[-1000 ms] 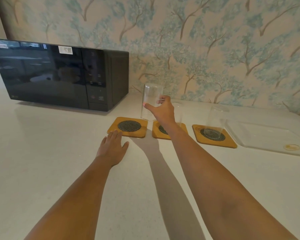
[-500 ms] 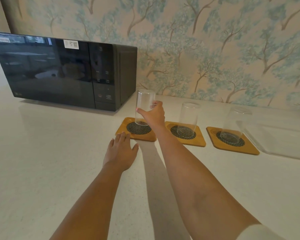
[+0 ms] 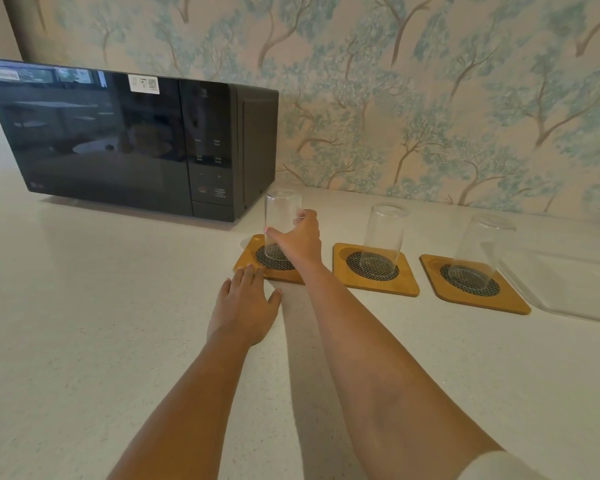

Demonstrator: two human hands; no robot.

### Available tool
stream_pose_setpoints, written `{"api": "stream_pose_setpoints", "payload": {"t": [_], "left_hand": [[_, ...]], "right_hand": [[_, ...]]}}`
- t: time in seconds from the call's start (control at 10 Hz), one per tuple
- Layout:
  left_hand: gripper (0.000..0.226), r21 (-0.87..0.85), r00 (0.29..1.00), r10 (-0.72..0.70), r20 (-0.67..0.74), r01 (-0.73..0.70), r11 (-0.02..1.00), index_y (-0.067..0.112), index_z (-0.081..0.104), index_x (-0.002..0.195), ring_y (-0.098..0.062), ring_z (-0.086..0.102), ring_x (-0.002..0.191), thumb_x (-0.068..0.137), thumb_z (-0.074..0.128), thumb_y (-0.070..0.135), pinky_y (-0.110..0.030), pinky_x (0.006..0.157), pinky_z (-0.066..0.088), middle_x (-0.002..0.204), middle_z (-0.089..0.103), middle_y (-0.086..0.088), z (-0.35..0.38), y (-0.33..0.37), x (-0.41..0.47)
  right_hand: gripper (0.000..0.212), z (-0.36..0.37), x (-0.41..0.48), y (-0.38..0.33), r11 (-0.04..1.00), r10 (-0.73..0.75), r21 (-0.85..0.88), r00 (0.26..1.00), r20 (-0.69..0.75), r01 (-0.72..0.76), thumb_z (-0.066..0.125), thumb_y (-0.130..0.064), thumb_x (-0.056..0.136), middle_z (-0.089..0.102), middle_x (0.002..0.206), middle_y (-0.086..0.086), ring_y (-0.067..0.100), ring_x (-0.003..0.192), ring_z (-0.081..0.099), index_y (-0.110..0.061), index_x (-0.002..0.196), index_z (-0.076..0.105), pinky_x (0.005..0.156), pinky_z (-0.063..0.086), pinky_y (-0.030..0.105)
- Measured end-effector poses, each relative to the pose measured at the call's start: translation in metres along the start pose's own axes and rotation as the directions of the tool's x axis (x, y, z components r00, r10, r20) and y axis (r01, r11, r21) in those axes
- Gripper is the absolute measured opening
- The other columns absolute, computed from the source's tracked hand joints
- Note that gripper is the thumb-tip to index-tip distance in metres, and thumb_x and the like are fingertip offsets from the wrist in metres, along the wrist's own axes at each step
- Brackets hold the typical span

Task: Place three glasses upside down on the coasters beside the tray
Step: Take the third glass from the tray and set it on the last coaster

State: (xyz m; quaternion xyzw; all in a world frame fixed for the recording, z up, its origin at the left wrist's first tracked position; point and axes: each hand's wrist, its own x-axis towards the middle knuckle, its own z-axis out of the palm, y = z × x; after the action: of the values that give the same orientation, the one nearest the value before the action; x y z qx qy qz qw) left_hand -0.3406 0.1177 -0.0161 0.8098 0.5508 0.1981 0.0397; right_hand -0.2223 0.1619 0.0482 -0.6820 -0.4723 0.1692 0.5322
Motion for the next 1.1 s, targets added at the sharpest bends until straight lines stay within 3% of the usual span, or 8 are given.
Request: {"api": "stream_pose_setpoints", "payload": {"t": [0.1,0.3,0.9,1.1], "left_hand": [[0.065,-0.005,1.0,0.002,-0.001,-0.002,1.0,0.016,0.02,0.147,-0.023,0.015,0.146,0.094,0.025,0.053,-0.042,0.118,0.014,0.158,0.02,-0.005,-0.0011,0.0005,-0.0012],[0.065,0.001,1.0,0.002,0.004,-0.002,1.0,0.016,0.019,0.147,-0.023,0.015,0.146,0.094,0.025,0.053,-0.042,0.118,0.014,0.158,0.02,-0.005,-0.0025,0.0017,-0.0019],[0.063,-0.007,1.0,0.015,-0.024,-0.015,1.0,0.016,0.023,0.146,-0.024,0.018,0.145,0.094,0.028,0.052,-0.042,0.118,0.016,0.156,0.024,-0.005,0.0001,-0.0005,-0.0013],[0.063,-0.003,1.0,0.016,-0.02,-0.016,1.0,0.015,0.023,0.146,-0.024,0.017,0.145,0.094,0.027,0.052,-0.042,0.118,0.016,0.157,0.023,-0.006,-0.0005,-0.0004,-0.0017]], "right_hand": [[0.077,0.0021,-0.003,0.002,1.0,-0.005,-0.017,1.0,-0.016,0.005,0.077,-0.036,0.076,0.045,0.142,0.005,0.022,0.128,0.05,-0.015,0.137,0.034,0.086,0.036,0.021],[0.079,0.0009,-0.0058,0.0025,0.999,-0.005,-0.036,1.0,0.016,0.006,0.074,-0.037,0.079,0.04,0.148,0.005,0.023,0.134,0.045,-0.016,0.141,0.029,0.103,0.042,0.031],[0.09,-0.0057,-0.0077,0.0044,0.999,-0.013,-0.037,0.989,0.146,0.018,0.078,-0.03,0.077,0.033,0.15,0.01,0.025,0.138,0.039,-0.015,0.146,0.022,0.107,0.039,0.032],[0.085,-0.0046,-0.0076,0.0057,0.997,-0.025,-0.069,0.991,0.132,0.034,0.076,-0.023,0.08,0.034,0.15,0.011,0.026,0.136,0.041,-0.016,0.146,0.023,0.108,0.039,0.032]]}}
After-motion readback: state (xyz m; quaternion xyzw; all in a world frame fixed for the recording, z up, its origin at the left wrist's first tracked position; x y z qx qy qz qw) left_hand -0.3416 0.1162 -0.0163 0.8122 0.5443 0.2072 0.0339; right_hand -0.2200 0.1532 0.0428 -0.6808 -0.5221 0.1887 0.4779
